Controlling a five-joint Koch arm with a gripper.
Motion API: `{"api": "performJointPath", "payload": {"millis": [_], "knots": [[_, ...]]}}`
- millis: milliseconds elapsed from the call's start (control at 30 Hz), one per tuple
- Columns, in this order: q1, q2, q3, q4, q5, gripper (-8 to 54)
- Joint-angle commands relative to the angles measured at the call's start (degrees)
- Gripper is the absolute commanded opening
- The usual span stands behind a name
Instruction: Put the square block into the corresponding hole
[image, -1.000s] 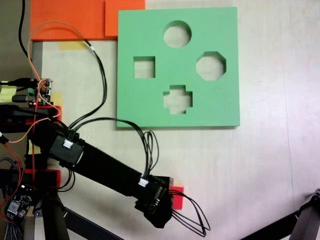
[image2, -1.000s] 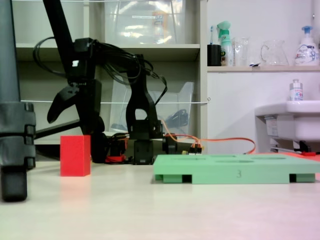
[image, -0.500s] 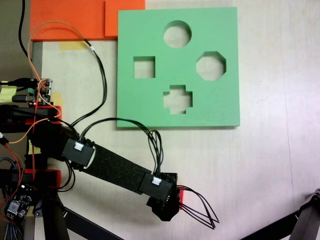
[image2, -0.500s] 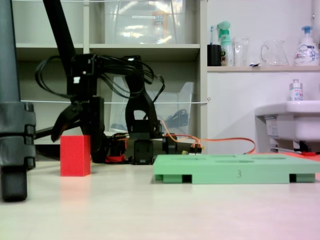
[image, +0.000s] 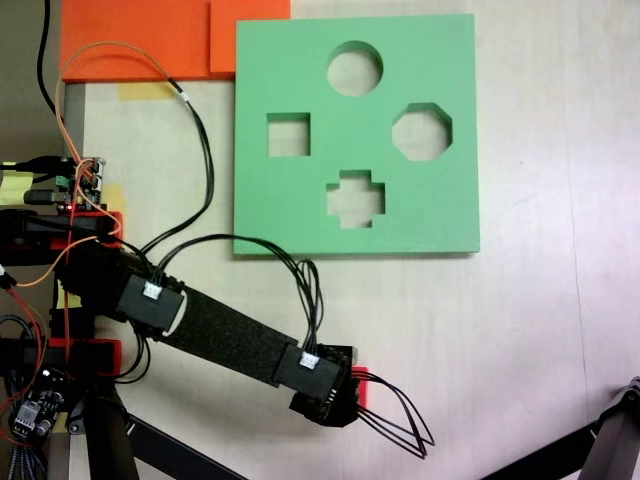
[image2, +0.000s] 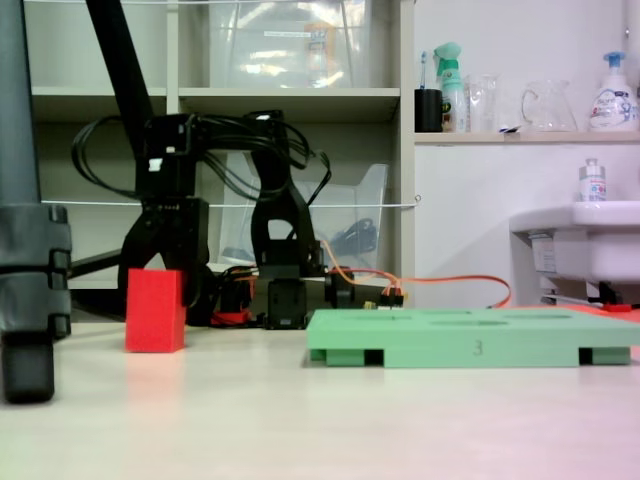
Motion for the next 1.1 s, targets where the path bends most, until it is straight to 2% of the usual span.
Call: {"api": "performJointPath", "payload": {"millis": [0, 200, 300, 433, 533, 733, 867, 1067], "knots": [[0.44, 2.55, 0.53, 2.72, 0.79, 23.0], [-0.35, 13.45, 0.18, 5.98, 0.7, 20.7], [-2.55, 20.13, 0.18, 9.32, 1.58, 13.4], [-11.69, 28.3, 0.53, 13.27, 8.96, 12.4], [-24.96, 32.43, 2.37, 13.45, 20.39, 12.4], [-48.34, 30.15, 2.72, 8.17, 43.77, 12.4], [-59.33, 25.4, 2.81, 4.31, 51.06, 12.4], [-66.71, 19.95, 2.81, 0.97, 60.47, 12.4]]}}
